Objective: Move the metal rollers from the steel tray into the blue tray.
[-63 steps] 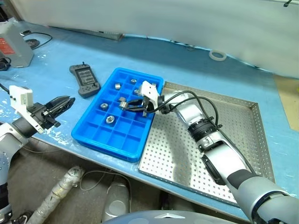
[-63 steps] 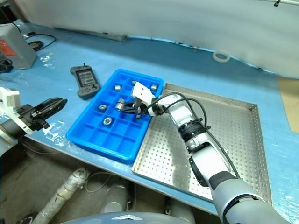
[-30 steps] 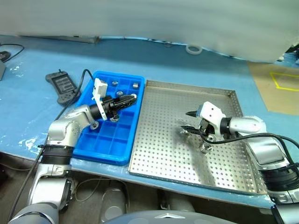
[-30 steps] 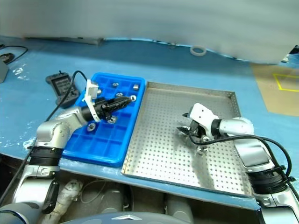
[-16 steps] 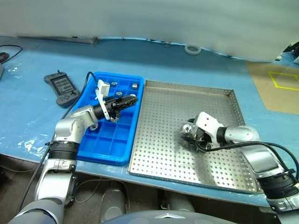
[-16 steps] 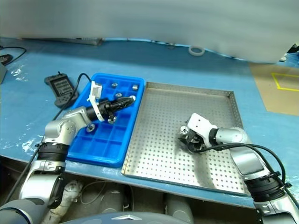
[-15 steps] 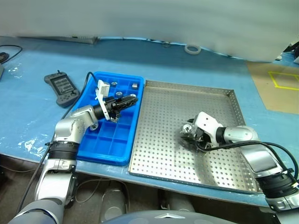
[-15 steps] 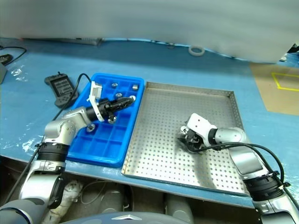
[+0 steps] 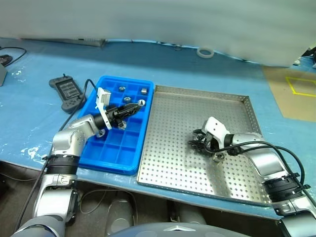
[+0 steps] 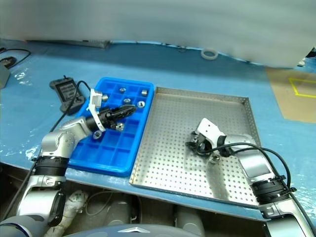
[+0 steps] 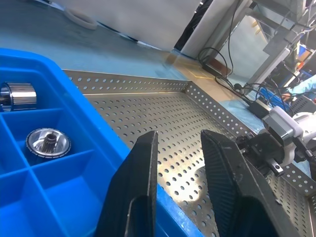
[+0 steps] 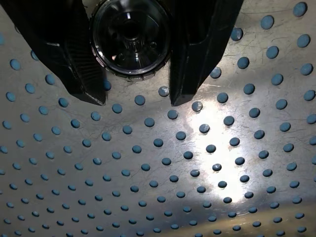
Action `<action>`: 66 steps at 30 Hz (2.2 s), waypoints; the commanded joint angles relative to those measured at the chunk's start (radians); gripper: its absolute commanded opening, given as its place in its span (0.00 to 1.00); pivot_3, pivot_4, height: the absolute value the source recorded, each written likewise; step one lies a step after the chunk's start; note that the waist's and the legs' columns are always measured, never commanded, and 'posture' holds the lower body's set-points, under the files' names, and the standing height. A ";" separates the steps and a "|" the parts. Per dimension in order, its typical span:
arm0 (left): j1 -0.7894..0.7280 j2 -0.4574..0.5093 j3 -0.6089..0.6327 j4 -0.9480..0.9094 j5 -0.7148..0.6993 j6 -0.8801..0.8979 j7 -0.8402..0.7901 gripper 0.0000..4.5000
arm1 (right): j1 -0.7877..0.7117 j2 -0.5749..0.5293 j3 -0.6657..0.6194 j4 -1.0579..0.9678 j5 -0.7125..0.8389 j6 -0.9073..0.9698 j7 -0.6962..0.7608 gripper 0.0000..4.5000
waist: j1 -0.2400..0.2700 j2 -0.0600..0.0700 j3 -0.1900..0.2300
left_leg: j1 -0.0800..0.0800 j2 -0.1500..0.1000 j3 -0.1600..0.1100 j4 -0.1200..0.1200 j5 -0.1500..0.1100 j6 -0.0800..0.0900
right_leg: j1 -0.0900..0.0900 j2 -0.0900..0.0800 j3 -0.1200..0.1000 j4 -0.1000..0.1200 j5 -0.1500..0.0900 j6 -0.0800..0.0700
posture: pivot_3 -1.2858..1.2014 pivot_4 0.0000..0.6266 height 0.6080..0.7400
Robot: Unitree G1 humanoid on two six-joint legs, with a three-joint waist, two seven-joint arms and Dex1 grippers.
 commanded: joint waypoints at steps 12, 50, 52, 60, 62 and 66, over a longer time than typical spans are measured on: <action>0.006 0.127 0.153 -0.099 -0.039 0.007 0.047 0.32 | -0.243 0.117 0.024 -0.087 0.080 0.062 0.023 0.37 | 0.008 0.001 0.000 | -0.002 0.001 0.000 -0.001 0.001 -0.002 | -0.005 0.001 0.000 0.003 0.000 -0.001 | 0.52 0.24 1.00; 0.164 0.163 0.210 -0.362 -0.211 0.135 0.266 0.32 | -0.360 0.159 0.034 0.052 0.051 -0.052 0.199 0.81 | 0.147 0.000 0.003 | -0.004 0.000 -0.003 -0.004 0.005 -0.009 | -0.006 0.001 -0.002 0.003 0.000 0.000 | 0.55 0.24 1.00; 0.103 0.137 0.138 -0.302 -0.184 0.122 0.226 0.32 | -0.255 0.042 -0.029 -0.091 0.068 0.020 0.198 0.81 | 0.145 0.001 0.003 | -0.003 -0.001 -0.002 -0.004 0.006 -0.010 | -0.004 0.001 0.000 0.002 -0.001 0.002 | 0.53 0.24 1.00; -0.050 0.006 -0.017 -0.080 -0.089 0.044 0.086 0.32 | 0.181 -0.194 -0.286 -0.415 0.079 0.182 0.100 0.81 | 0.037 -0.001 0.001 | -0.003 0.000 0.000 -0.006 0.004 -0.008 | -0.004 0.001 0.002 -0.002 -0.001 0.005 | 0.44 0.24 1.00; -0.065 -0.016 -0.038 -0.045 -0.072 0.030 0.058 0.32 | 0.261 -0.204 -0.343 -0.460 0.084 0.211 0.070 0.81 | 0.018 0.000 0.000 | -0.002 0.001 0.000 -0.006 0.003 -0.006 | -0.004 0.002 0.001 -0.002 -0.001 0.004 | 0.43 0.24 1.00; -0.083 -0.039 -0.058 0.009 -0.047 0.012 0.010 0.32 | 0.393 -0.198 -0.404 -0.497 0.090 0.255 0.019 0.81 | -0.012 0.001 0.000 | -0.001 0.001 0.001 -0.005 0.002 -0.004 | -0.003 0.002 0.001 -0.003 -0.002 0.004 | 0.42 0.24 1.00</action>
